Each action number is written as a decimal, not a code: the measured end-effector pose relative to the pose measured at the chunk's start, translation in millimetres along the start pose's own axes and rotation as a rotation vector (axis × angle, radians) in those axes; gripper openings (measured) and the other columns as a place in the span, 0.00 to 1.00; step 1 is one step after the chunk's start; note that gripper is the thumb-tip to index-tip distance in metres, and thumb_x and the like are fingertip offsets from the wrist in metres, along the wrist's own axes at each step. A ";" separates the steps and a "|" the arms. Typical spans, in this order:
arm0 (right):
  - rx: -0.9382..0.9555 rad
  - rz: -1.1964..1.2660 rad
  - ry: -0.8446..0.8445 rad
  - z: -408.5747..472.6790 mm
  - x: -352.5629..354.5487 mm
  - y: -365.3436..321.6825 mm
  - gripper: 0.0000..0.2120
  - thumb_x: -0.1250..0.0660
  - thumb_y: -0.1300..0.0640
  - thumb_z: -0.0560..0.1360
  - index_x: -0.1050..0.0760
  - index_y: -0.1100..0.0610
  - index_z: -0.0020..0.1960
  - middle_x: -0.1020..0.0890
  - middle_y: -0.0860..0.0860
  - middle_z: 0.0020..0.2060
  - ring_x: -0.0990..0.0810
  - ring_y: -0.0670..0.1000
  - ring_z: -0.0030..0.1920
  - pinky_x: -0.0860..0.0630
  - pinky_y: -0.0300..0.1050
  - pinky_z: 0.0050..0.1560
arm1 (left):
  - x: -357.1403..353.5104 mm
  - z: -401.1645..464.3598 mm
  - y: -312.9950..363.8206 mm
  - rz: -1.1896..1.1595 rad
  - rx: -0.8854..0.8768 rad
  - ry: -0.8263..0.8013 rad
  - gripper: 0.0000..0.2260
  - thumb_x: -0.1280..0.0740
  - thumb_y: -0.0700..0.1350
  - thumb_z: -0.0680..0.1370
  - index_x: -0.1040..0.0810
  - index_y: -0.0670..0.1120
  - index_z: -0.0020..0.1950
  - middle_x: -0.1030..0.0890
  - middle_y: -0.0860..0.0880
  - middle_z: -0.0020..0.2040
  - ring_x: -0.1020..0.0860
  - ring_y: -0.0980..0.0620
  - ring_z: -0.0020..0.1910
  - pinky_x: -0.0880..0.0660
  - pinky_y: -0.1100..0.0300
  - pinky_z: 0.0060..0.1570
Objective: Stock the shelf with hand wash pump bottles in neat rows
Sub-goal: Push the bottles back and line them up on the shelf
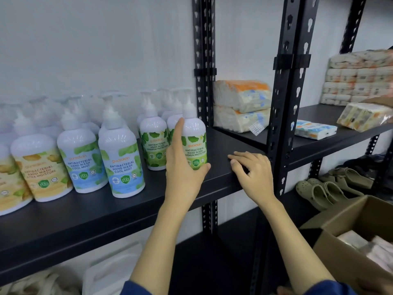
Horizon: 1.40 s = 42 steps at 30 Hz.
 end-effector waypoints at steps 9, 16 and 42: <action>-0.007 0.019 0.043 -1.2 -1.2 -0.3 0.19 0.45 0.46 0.75 0.16 0.51 0.49 0.16 0.46 0.49 0.22 0.50 0.53 0.38 0.40 0.58 | 7.8 0.4 -1.4 0.097 -0.034 0.001 0.46 0.24 0.41 0.68 0.48 0.64 0.75 0.36 0.63 0.61 0.34 0.64 0.58 0.34 0.65 0.56; -0.009 0.025 0.043 -0.6 -1.8 0.0 0.20 0.45 0.46 0.74 0.16 0.51 0.49 0.16 0.46 0.50 0.23 0.49 0.54 0.38 0.40 0.58 | 5.4 4.8 -6.6 0.118 -0.047 0.005 0.46 0.23 0.40 0.68 0.47 0.62 0.76 0.36 0.60 0.60 0.36 0.78 0.51 0.36 0.82 0.46; -0.026 0.024 0.034 -0.6 -0.7 -2.6 0.19 0.45 0.47 0.74 0.16 0.52 0.49 0.16 0.46 0.48 0.23 0.48 0.51 0.36 0.42 0.57 | 6.4 3.4 -8.1 0.180 0.003 0.019 0.48 0.23 0.43 0.67 0.49 0.65 0.75 0.35 0.52 0.57 0.40 0.84 0.47 0.39 0.85 0.44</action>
Point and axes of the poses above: each hand's wrist, its own z-axis towards the middle knuckle, its own x-axis out of the back of the hand, y = z × x, the point moved 5 cm from there along z, towards the middle knuckle
